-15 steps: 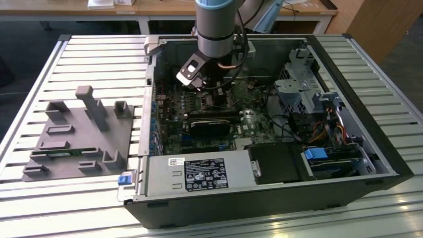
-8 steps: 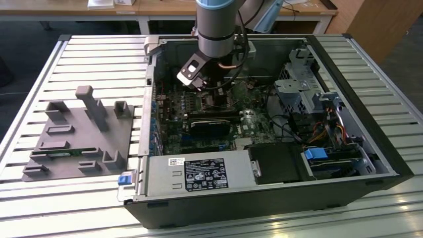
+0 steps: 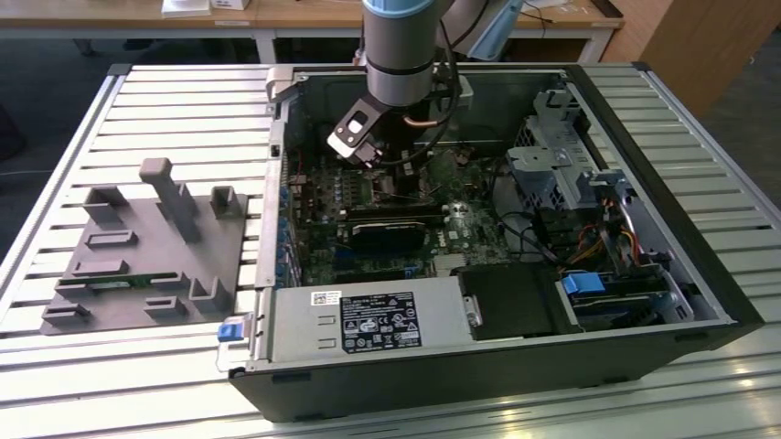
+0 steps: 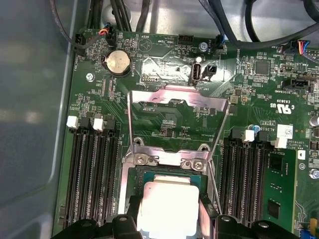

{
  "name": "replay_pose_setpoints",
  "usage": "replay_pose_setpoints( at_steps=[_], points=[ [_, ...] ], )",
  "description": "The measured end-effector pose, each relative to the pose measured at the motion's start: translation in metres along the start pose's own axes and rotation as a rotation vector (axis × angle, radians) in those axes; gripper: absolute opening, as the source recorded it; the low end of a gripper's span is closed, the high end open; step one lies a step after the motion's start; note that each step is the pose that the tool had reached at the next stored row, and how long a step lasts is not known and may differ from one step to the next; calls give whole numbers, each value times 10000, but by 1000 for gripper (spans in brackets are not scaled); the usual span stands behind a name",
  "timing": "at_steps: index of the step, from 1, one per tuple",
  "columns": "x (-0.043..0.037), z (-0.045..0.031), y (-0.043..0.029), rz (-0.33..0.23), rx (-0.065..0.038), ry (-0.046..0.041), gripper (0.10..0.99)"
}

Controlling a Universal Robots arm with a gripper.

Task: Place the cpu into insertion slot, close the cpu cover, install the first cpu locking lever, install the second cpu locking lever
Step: 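Place the cpu into insertion slot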

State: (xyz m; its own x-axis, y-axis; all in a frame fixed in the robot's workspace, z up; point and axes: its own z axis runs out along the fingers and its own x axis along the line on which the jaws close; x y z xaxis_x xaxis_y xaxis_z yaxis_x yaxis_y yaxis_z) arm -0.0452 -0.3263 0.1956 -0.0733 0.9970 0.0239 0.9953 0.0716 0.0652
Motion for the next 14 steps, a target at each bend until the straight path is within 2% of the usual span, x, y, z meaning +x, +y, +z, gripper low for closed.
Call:
replay_pose_setpoints(
  at_steps=[14],
  points=[
    [12, 19, -1, 0, 1, 0, 541]
  ],
)
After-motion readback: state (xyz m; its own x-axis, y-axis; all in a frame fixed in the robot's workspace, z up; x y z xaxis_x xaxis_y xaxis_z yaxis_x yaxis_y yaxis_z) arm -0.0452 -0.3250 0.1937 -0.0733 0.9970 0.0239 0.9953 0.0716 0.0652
